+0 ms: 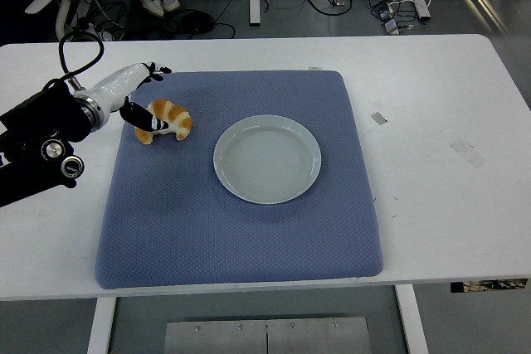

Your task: Place the bread on the plate

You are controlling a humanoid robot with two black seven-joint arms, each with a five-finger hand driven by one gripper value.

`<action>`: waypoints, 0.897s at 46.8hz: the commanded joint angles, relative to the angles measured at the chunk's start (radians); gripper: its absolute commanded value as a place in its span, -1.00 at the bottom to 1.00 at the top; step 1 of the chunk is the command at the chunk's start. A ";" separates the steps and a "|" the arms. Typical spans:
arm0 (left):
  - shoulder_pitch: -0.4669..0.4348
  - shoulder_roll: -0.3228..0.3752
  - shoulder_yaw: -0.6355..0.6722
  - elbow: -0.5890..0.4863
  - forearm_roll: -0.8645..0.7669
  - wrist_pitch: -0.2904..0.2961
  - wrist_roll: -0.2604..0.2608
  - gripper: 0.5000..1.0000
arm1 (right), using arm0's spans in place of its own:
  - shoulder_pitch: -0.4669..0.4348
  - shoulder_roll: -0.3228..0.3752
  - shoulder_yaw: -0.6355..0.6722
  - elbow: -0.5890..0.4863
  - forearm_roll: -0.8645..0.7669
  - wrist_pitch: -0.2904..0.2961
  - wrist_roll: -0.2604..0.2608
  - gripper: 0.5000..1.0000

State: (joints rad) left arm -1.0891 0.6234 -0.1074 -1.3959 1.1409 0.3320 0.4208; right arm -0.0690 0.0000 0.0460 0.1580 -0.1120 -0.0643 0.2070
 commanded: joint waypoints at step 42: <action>0.008 -0.021 0.110 0.077 0.135 0.071 -0.001 0.89 | 0.000 0.000 0.000 0.000 0.000 0.000 0.000 1.00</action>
State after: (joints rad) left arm -1.0814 0.6111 0.0032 -1.3348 1.2761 0.4027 0.4206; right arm -0.0690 0.0000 0.0460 0.1580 -0.1119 -0.0646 0.2070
